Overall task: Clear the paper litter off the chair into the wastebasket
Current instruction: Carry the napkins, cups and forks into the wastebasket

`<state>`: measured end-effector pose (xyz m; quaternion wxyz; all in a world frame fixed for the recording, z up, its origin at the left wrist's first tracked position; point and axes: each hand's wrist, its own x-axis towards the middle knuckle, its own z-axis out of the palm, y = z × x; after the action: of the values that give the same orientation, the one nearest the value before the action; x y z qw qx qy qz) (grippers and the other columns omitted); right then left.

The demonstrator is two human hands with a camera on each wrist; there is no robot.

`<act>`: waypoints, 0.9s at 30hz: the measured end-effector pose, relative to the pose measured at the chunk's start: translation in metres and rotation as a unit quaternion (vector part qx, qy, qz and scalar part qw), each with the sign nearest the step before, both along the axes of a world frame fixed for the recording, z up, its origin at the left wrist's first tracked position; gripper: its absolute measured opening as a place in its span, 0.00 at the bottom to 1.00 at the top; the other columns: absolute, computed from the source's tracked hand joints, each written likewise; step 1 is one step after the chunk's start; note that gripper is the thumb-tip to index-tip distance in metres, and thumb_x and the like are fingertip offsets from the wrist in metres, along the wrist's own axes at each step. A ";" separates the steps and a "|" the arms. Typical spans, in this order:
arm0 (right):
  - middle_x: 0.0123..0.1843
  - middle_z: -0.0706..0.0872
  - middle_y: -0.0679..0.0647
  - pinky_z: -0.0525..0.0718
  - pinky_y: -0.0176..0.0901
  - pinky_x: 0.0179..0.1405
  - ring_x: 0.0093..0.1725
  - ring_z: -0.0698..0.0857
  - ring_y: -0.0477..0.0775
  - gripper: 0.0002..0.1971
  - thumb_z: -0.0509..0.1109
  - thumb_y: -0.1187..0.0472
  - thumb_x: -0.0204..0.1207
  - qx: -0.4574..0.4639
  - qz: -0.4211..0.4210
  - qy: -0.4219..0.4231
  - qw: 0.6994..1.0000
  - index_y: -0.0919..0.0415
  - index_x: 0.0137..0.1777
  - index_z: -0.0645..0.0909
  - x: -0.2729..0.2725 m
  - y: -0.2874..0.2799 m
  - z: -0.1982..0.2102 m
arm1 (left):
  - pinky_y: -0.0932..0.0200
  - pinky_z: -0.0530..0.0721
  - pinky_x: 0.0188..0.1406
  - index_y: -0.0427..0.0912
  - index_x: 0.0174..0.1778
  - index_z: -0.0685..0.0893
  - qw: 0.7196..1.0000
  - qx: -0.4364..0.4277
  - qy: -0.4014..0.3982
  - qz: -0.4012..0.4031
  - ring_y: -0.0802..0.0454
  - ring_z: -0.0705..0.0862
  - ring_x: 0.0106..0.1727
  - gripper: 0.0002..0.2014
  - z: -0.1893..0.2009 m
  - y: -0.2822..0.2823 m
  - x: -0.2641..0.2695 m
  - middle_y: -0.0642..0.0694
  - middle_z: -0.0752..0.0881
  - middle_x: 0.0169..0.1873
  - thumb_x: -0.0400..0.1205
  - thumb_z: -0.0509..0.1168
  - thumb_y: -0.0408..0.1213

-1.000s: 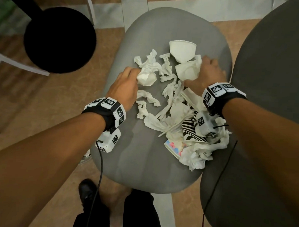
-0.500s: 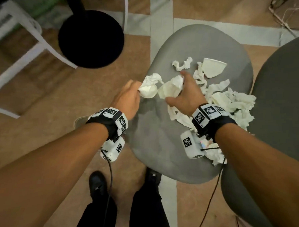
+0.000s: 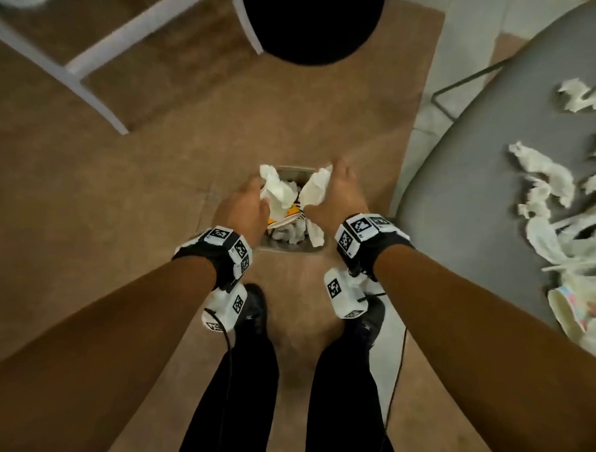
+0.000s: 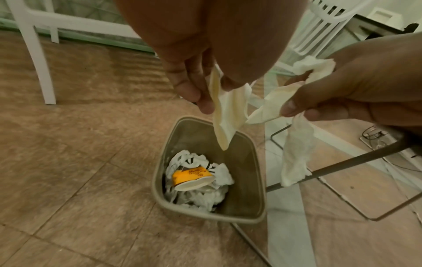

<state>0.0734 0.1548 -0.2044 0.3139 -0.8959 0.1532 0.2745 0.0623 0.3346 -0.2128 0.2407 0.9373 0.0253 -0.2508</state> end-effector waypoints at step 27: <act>0.61 0.89 0.58 0.83 0.51 0.64 0.59 0.87 0.60 0.17 0.66 0.60 0.79 0.117 -0.013 -0.014 0.993 0.64 0.65 0.83 0.010 -0.105 0.077 | 0.49 0.87 0.47 0.49 0.59 0.86 0.980 0.099 0.052 -0.163 0.38 0.87 0.47 0.15 0.052 -0.109 0.075 0.43 0.90 0.49 0.83 0.57 0.41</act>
<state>0.0832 0.0501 -0.1270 0.4224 -0.8546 0.1275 0.2738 0.1375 0.2256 -0.1605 0.1011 0.9338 -0.0907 -0.3309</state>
